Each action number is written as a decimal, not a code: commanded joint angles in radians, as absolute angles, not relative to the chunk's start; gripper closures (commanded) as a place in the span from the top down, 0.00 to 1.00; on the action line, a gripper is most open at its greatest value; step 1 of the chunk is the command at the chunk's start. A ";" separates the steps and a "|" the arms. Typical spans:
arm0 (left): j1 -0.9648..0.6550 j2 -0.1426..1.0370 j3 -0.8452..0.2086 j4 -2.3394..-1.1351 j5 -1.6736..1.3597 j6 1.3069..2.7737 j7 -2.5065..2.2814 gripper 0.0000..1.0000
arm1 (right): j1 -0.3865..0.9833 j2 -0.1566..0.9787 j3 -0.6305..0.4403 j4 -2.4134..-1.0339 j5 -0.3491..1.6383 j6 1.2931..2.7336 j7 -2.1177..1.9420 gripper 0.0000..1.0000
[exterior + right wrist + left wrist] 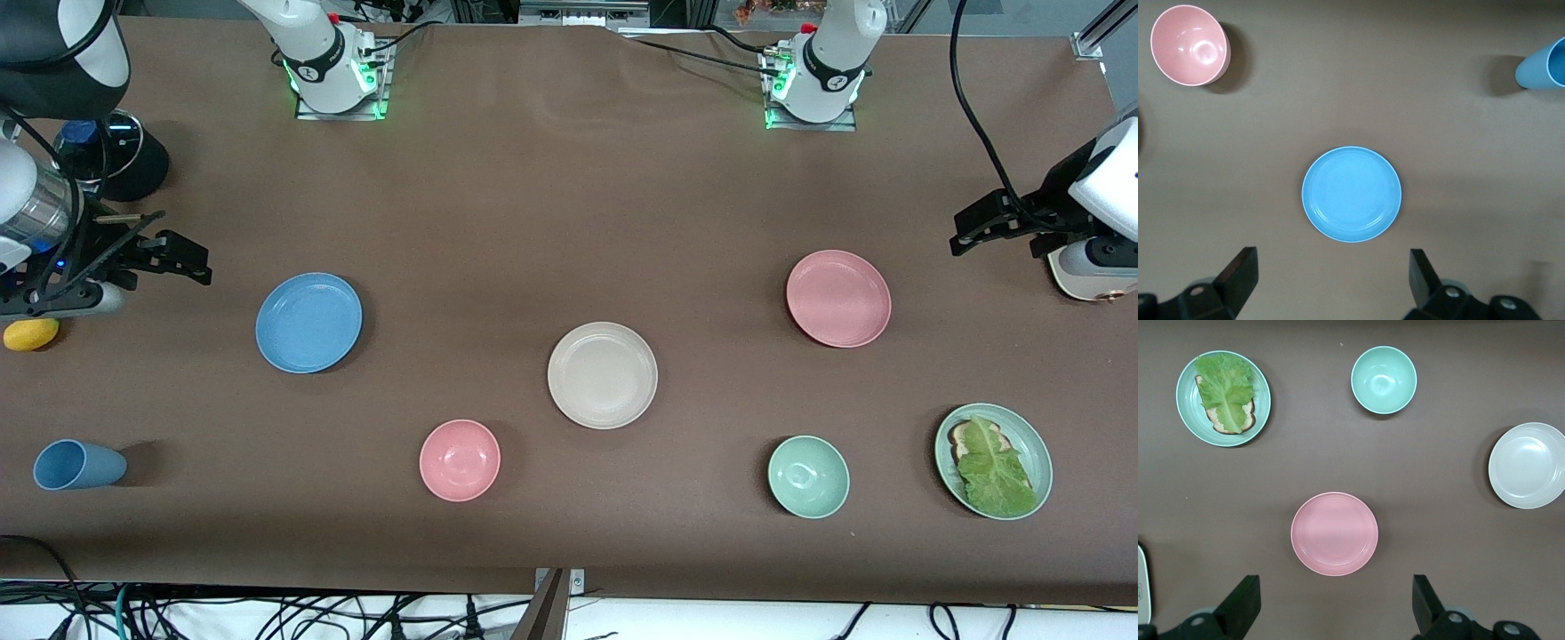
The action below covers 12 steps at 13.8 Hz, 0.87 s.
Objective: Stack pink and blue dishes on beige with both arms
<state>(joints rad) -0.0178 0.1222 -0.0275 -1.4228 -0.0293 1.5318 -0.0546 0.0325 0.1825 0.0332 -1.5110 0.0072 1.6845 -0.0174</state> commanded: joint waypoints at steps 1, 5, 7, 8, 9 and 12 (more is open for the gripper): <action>-0.014 0.115 -0.025 -1.433 -0.051 1.539 -0.043 1.00 | 0.029 0.173 0.032 -1.519 0.025 1.684 -0.011 1.00; -0.014 0.159 -0.025 -1.431 -0.051 1.543 -0.043 1.00 | 0.029 0.173 0.032 -1.519 0.026 1.684 -0.011 1.00; -0.014 0.224 -0.025 -1.431 -0.048 1.563 -0.043 1.00 | 0.029 0.175 0.031 -1.519 0.026 1.686 -0.012 1.00; -0.014 0.254 -0.025 -1.431 -0.046 1.580 -0.043 1.00 | 0.029 0.176 0.031 -1.519 0.025 1.687 -0.012 1.00; -0.015 0.280 -0.025 -1.431 -0.049 1.583 -0.043 1.00 | 0.029 0.176 0.029 -1.517 0.025 1.689 -0.011 1.00; -0.015 0.342 -0.026 -1.433 -0.052 1.655 -0.049 1.00 | 0.028 0.176 0.029 -1.519 0.025 1.690 -0.012 1.00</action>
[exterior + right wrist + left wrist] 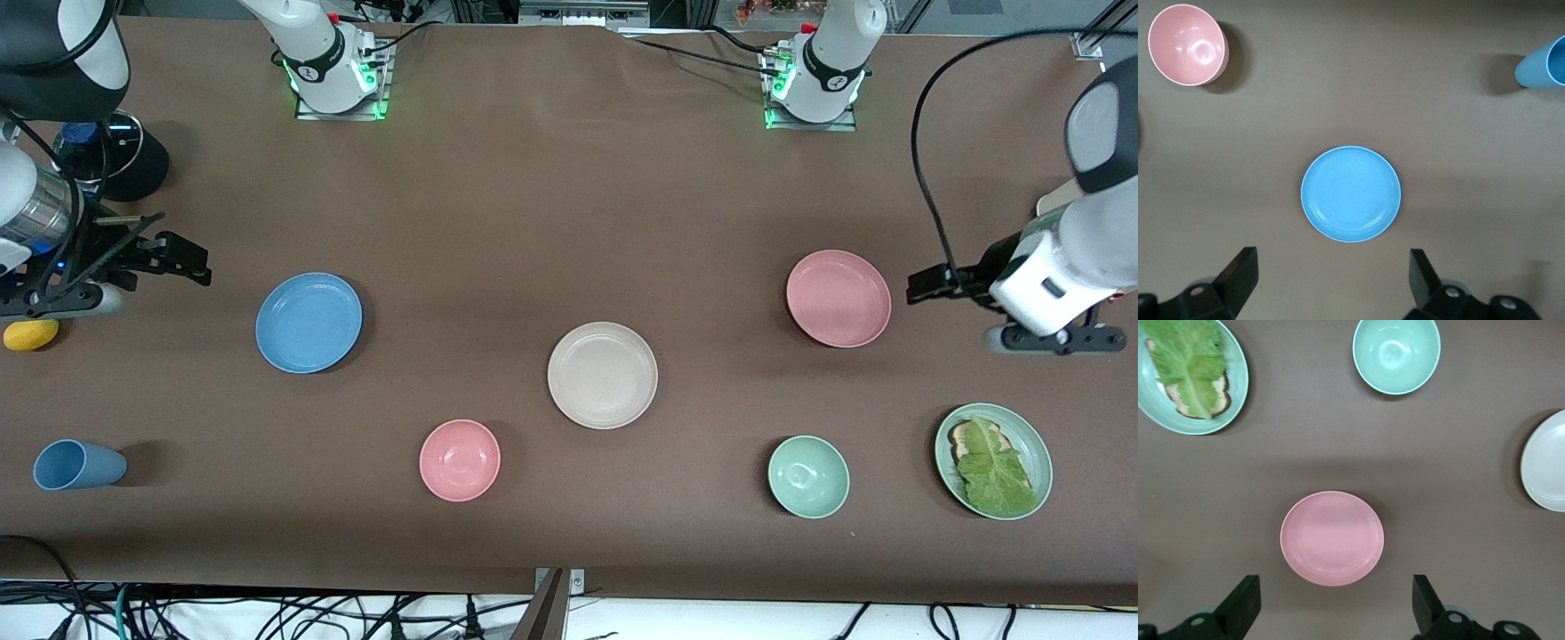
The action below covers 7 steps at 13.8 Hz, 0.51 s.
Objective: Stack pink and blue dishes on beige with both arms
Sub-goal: 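Move the left gripper down to the rim of the pink plate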
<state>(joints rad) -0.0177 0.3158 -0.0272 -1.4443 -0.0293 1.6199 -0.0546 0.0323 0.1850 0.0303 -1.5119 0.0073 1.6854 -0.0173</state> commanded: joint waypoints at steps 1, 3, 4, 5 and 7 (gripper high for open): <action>-0.015 0.363 -0.026 -1.433 -0.054 1.693 -0.046 1.00 | 0.026 0.178 0.029 -1.519 0.025 1.689 -0.014 1.00; -0.038 0.429 -0.035 -1.433 -0.045 1.720 -0.052 1.00 | 0.023 0.179 0.028 -1.519 0.025 1.689 -0.017 1.00; -0.058 0.442 -0.035 -1.433 -0.037 1.723 -0.055 1.00 | 0.014 0.179 0.028 -1.519 0.025 1.689 -0.017 1.00; -0.054 0.458 -0.035 -1.434 -0.037 1.733 -0.055 1.00 | 0.006 0.179 0.028 -1.519 0.026 1.690 -0.018 1.00; -0.061 0.474 -0.035 -1.436 -0.037 1.741 -0.057 1.00 | 0.005 0.179 0.028 -1.517 0.031 1.690 -0.024 1.00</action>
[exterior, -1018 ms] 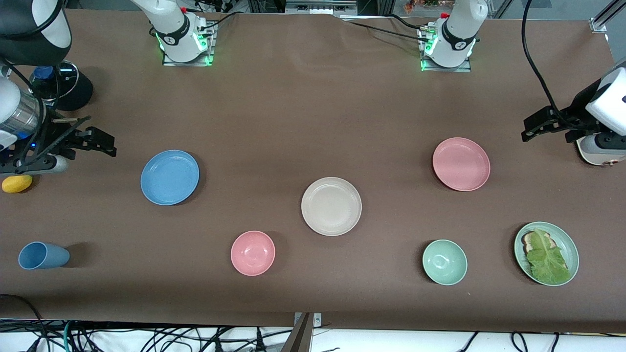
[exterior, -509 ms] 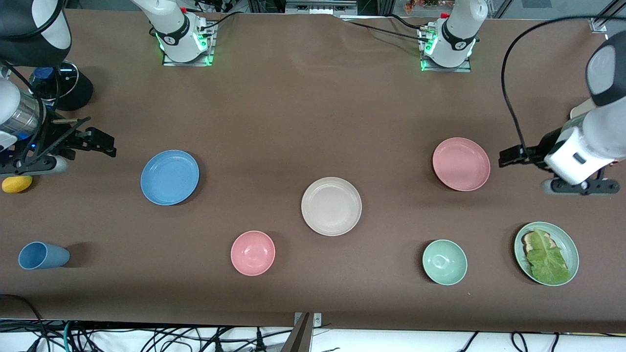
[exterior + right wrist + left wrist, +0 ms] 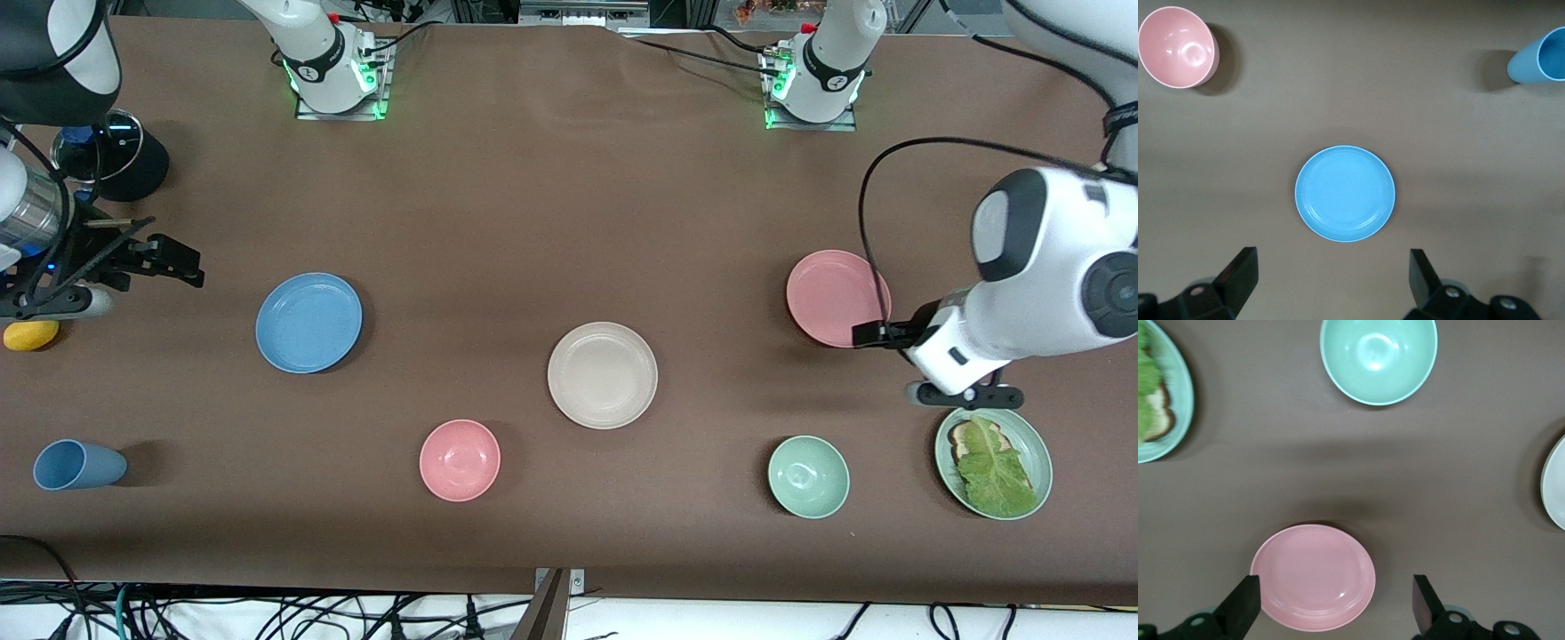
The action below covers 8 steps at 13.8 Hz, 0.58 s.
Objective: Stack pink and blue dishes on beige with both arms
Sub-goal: 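Move the left gripper down to the rim of the pink plate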
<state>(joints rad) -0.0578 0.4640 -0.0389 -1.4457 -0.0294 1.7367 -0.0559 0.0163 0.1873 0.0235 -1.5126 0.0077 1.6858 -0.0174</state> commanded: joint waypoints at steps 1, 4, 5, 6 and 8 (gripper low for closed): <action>-0.060 0.492 -0.035 -1.437 -0.046 1.744 -0.058 1.00 | 0.006 0.179 0.028 -1.519 0.029 1.690 -0.026 1.00; -0.023 0.494 -0.026 -1.500 -0.052 1.822 0.000 1.00 | 0.006 0.181 0.028 -1.519 0.031 1.683 -0.031 1.00; -0.011 0.479 -0.022 -1.529 -0.052 1.851 0.053 1.00 | 0.006 0.181 0.029 -1.520 0.029 1.683 -0.031 1.00; 0.007 0.465 -0.014 -1.566 -0.060 1.877 0.090 1.00 | 0.006 0.181 0.029 -1.519 0.029 1.683 -0.031 1.00; 0.031 0.424 0.026 -1.664 -0.150 1.940 0.183 1.00 | 0.009 0.179 0.029 -1.519 0.028 1.684 -0.031 1.00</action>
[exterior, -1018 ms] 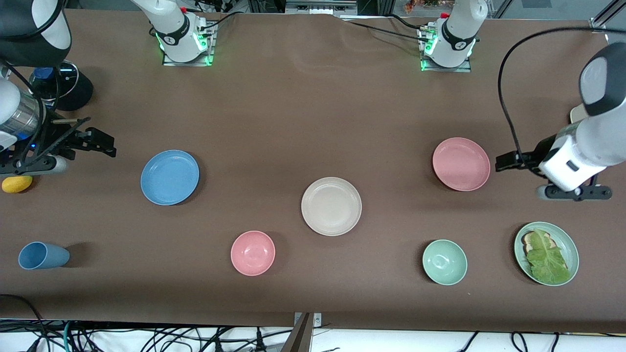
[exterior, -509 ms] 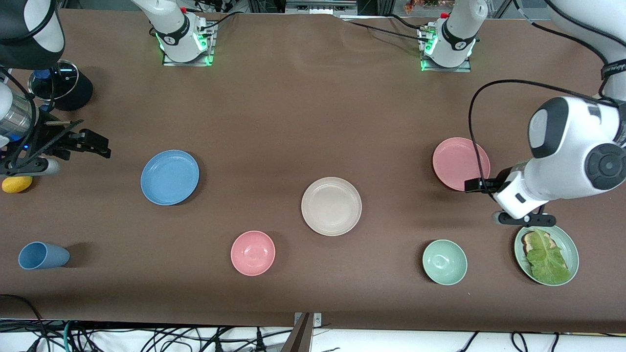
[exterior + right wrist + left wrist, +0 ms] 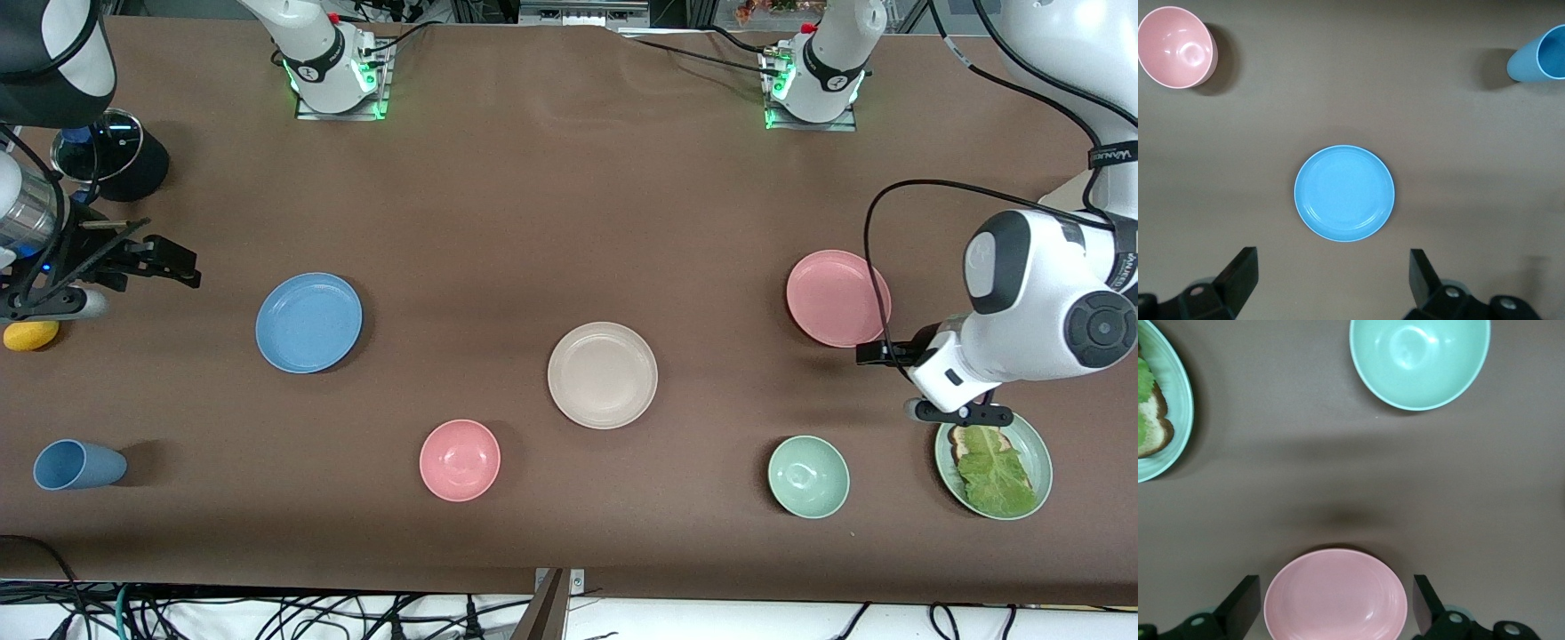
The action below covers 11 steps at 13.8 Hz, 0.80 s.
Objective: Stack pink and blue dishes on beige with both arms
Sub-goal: 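Move the left gripper down to the rim of the pink plate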
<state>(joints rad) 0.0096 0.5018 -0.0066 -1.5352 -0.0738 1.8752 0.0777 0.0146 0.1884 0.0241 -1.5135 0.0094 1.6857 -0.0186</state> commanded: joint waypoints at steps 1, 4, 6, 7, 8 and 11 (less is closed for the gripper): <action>0.032 0.411 0.049 -1.716 -0.182 1.986 0.258 1.00 | 0.008 0.181 0.029 -1.519 0.028 1.686 -0.031 1.00; 0.043 0.345 0.067 -1.897 -0.256 2.110 0.409 1.00 | 0.003 0.181 0.029 -1.520 0.029 1.680 -0.029 1.00; 0.046 0.315 0.066 -1.960 -0.273 2.129 0.456 1.00 | 0.003 0.181 0.029 -1.522 0.028 1.677 -0.032 1.00; 0.046 0.281 0.066 -2.008 -0.282 2.152 0.457 1.00 | 0.002 0.181 0.028 -1.520 0.026 1.678 -0.032 1.00; 0.046 0.240 0.066 -2.072 -0.282 2.184 0.466 1.00 | -0.002 0.181 0.028 -1.519 0.026 1.680 -0.032 1.00; 0.080 0.169 0.067 -2.215 -0.316 2.292 0.572 1.00 | -0.011 0.192 0.028 -1.519 0.023 1.686 -0.034 1.00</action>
